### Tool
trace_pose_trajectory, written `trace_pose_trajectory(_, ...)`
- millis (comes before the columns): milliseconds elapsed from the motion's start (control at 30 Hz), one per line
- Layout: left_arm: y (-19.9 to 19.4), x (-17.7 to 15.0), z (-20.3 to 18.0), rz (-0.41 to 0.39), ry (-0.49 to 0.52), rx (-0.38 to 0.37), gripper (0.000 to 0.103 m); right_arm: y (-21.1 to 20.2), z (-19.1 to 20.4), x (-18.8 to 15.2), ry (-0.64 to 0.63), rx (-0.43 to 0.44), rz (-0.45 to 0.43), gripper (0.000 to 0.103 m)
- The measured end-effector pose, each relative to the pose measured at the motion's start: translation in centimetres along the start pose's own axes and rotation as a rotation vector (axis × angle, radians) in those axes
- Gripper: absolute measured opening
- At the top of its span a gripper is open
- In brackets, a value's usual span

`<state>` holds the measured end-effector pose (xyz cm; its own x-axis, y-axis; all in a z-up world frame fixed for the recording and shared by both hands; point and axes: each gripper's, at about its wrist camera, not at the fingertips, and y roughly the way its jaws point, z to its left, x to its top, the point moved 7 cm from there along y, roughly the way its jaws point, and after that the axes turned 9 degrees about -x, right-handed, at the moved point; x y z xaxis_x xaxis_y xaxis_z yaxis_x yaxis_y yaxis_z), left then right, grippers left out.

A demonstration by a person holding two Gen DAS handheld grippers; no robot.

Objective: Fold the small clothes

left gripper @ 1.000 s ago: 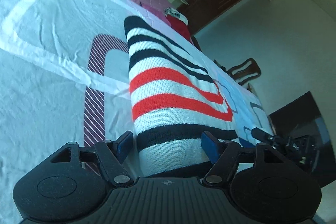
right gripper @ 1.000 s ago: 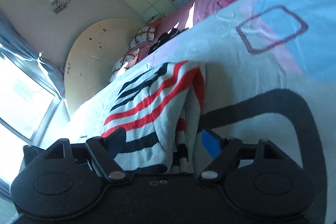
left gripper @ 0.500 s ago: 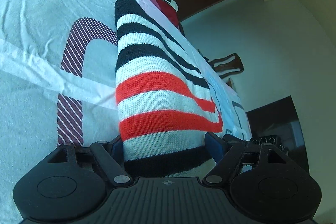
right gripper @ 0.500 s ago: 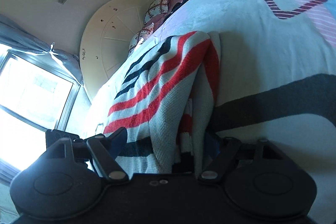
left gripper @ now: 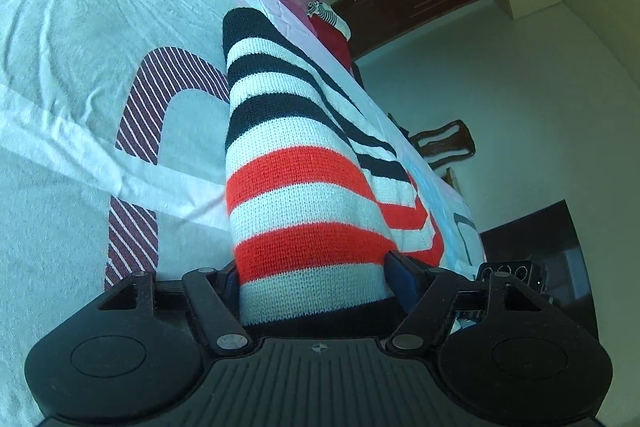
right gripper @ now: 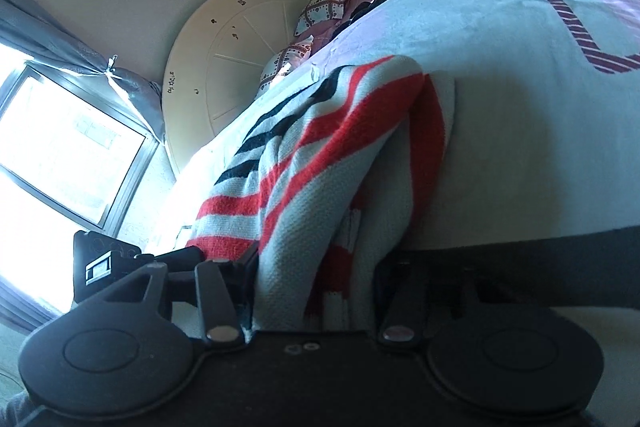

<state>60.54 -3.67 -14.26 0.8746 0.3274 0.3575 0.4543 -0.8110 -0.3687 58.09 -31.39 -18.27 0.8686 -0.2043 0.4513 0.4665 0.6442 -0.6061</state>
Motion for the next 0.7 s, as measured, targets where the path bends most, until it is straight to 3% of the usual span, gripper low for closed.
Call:
trace_pose_trajectory(133, 0.2, -0.5, -0.7, -0.014, 0.077, 0.064, 0.057, -0.5, -0.1, -0.5, 0.017, -0.012, -0.035, 0.039)
trace_pose_trajectory(267, -0.5, -1.0, -1.1, -0.05, 0.085, 0.035, 0.049, -1.9, 1.5, -0.8, 0.004, -0.037, -0.089, 0.038)
trace_pose_trajectory(467, -4.0, -1.7, -4.0, -0.056, 0.151, -0.037, 0.047, -4.6, 6.2, -2.3, -0.067, -0.09, -0.145, 0.037)
trace_pose_trajectory(700, -10.8, -1.5, -5.8, -0.051, 0.219, -0.065, 0.047, -5.5, 12.2, -4.5, -0.094, -0.102, -0.187, 0.037)
